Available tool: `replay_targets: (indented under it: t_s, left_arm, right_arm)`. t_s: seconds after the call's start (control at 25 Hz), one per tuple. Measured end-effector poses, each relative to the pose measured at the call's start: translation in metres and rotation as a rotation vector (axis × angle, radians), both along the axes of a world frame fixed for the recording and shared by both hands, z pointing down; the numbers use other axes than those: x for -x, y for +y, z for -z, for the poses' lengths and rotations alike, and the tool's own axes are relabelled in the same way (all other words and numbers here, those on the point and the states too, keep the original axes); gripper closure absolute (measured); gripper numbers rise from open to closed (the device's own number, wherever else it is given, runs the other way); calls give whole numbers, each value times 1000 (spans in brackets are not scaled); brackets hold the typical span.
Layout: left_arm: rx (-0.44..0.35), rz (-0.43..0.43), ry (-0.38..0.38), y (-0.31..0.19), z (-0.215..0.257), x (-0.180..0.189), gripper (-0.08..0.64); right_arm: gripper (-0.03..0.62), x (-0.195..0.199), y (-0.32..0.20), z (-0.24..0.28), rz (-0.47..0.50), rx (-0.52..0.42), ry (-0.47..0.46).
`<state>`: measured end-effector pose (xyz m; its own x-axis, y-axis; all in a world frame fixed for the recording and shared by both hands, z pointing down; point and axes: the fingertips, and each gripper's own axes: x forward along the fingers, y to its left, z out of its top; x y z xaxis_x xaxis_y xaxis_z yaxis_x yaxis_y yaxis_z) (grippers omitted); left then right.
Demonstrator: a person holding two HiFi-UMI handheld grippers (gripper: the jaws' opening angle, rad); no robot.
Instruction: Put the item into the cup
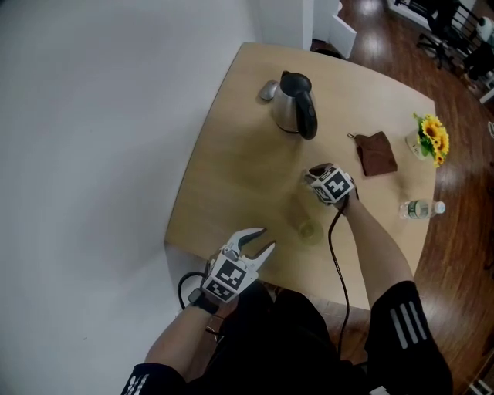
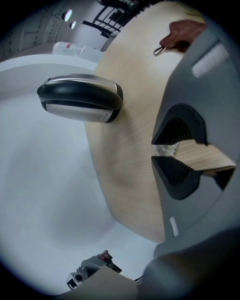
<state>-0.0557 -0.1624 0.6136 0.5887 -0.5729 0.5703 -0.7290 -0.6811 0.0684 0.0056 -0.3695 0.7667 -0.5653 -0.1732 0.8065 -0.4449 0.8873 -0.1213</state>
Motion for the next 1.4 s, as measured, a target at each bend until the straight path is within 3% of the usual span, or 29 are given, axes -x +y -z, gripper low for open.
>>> replay_targets:
  t_s: [0.08,0.12,0.6,0.92,1.2,1.4]
  left_arm:
    - [4,3,-2,0,-1,2,426]
    - [5,4,-2,0,-1,3,426]
    - [-39,-6,25,-12,20,-1,426]
    - [-63,-49,55,-10,34,-15,426]
    - [-59,-85,61,-6,31,-21,426]
    - [-51,-108,64,-2,26,-25,426]
  right_arm:
    - [579,0,-1,-1,-6,-6,8]
    - [583,1,-1,-1,-13,-6,7]
    - [584,-9,18,84,-94,-25,-186]
    - [584,-23,98,163,-67,-63,-313]
    - [584,-32,157,142,-132,0,-313]
    - [584,-38,171,109,-199,33,-279]
